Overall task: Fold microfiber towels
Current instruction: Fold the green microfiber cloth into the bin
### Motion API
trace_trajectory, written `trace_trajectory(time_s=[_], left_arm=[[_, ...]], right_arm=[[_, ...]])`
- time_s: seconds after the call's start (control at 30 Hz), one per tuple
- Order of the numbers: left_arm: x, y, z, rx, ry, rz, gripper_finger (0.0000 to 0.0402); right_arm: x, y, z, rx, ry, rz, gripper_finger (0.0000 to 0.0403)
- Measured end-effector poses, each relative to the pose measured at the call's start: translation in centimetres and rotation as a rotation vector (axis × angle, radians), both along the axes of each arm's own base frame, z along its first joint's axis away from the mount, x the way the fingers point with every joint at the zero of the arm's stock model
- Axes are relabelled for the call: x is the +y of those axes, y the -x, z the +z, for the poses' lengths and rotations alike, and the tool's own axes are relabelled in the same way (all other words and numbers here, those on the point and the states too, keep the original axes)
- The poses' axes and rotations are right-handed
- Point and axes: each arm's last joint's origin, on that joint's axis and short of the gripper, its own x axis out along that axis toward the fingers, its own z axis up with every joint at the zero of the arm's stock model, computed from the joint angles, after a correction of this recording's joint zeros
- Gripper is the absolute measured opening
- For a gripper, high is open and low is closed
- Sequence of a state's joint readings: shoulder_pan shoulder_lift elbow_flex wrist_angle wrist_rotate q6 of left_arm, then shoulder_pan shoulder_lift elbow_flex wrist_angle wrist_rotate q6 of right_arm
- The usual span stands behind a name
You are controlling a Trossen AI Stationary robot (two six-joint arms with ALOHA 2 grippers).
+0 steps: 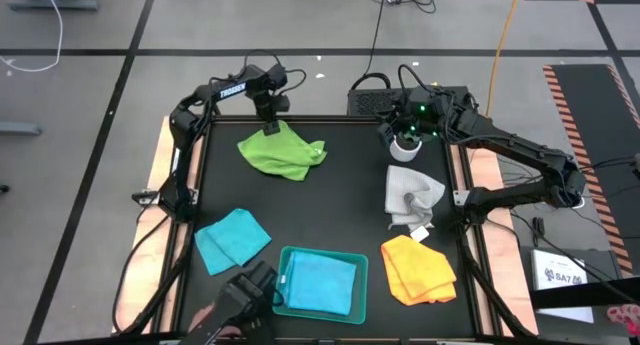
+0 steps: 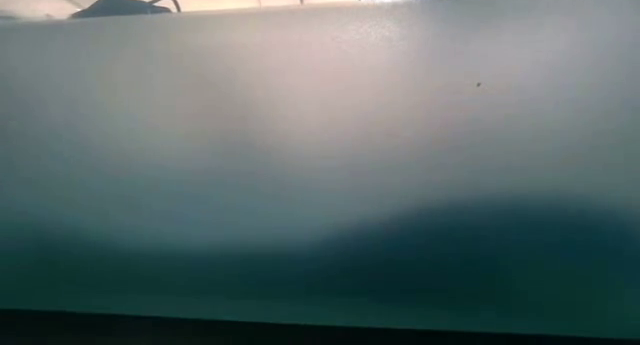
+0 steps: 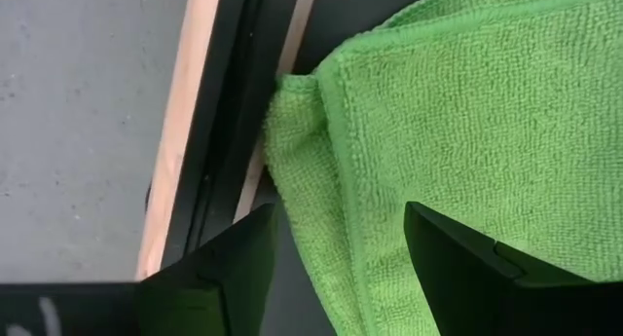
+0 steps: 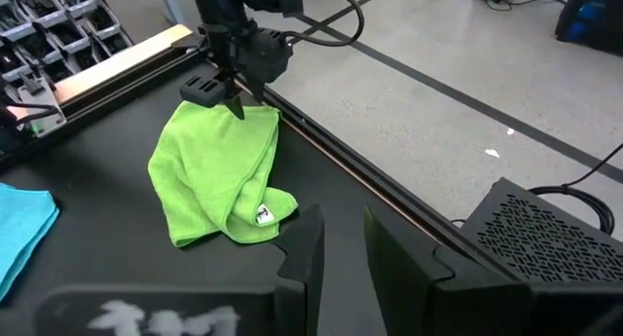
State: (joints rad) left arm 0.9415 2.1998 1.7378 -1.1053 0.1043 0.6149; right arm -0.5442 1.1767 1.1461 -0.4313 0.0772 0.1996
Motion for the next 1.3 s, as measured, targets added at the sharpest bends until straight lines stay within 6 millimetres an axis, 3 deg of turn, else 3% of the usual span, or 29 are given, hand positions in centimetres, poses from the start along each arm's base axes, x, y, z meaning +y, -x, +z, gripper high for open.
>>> trace_trajectory(time_s=[0.17,0.4,0.53,0.83,1.03,1.17,1.3], left_arm=[[-0.1,-0.1,0.0,0.001,0.003,0.027,0.0200],[-0.3,-0.2,0.1,-0.051,0.056,0.072,0.0067],[-0.5,-0.5,0.1,-0.068,0.073,0.084,0.0011],[-1.0,-1.4,0.1,-0.028,0.022,0.041,0.0039],[-1.8,-2.1,0.2,0.032,-0.013,0.069,0.0006],[-2.7,-2.0,1.7,0.071,-0.015,0.102,0.0003],[-3.8,-1.8,4.7,0.050,-0.073,0.137,0.0002]], right_arm=[[0.0,0.0,0.0,0.001,0.001,0.001,0.0067],[0.0,0.0,0.0,0.001,0.001,0.001,0.0067],[0.0,0.0,0.0,0.001,0.001,0.001,0.0067],[0.0,0.0,0.0,0.002,0.002,0.001,0.0067],[0.0,0.0,0.0,0.003,0.003,0.002,0.0067],[0.0,0.0,0.0,0.012,0.015,0.011,0.0067],[0.0,0.0,0.0,0.022,0.029,0.022,0.0067]])
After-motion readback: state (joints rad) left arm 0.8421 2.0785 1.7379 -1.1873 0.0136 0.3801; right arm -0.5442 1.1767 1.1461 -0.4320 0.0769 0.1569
